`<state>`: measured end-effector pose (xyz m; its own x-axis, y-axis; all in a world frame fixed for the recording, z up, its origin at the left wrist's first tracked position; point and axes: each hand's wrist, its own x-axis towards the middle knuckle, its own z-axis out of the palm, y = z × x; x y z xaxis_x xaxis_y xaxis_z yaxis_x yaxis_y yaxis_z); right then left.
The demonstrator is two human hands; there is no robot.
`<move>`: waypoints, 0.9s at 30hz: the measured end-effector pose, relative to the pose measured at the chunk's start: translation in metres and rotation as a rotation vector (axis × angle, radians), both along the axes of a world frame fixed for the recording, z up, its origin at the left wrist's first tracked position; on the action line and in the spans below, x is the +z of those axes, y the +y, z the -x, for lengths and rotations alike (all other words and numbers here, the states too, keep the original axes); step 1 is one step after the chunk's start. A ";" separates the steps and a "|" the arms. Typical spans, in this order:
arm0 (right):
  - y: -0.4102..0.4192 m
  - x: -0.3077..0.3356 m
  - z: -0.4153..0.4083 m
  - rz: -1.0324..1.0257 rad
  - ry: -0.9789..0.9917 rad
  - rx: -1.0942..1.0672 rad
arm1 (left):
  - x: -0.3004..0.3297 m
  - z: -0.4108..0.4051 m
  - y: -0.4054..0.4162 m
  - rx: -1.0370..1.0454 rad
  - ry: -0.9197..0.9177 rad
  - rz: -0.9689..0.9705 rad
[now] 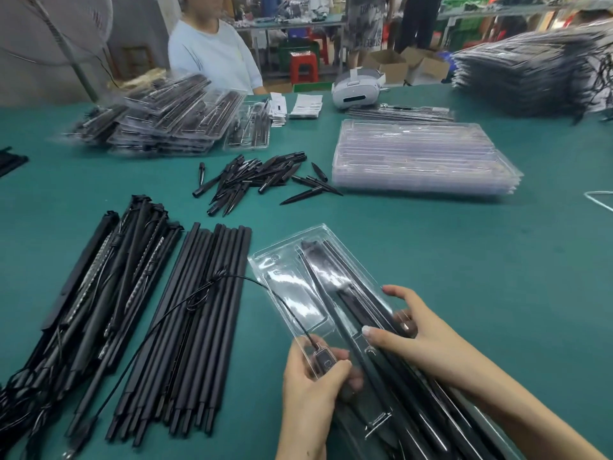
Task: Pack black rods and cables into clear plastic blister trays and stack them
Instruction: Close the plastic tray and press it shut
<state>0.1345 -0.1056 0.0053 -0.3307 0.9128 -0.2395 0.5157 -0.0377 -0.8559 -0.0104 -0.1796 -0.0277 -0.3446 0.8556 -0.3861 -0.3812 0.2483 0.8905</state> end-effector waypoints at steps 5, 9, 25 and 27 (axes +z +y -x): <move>0.002 -0.003 -0.001 0.015 -0.015 -0.035 | -0.005 0.003 -0.002 -0.063 0.039 0.003; 0.005 -0.004 -0.002 0.024 0.008 -0.064 | -0.006 0.002 0.002 -0.073 0.040 0.006; 0.012 -0.003 0.010 -0.019 -0.044 -0.029 | -0.001 -0.008 0.014 0.117 0.017 -0.135; 0.011 -0.005 0.012 -0.048 -0.086 -0.013 | 0.000 -0.008 0.014 0.113 -0.013 -0.128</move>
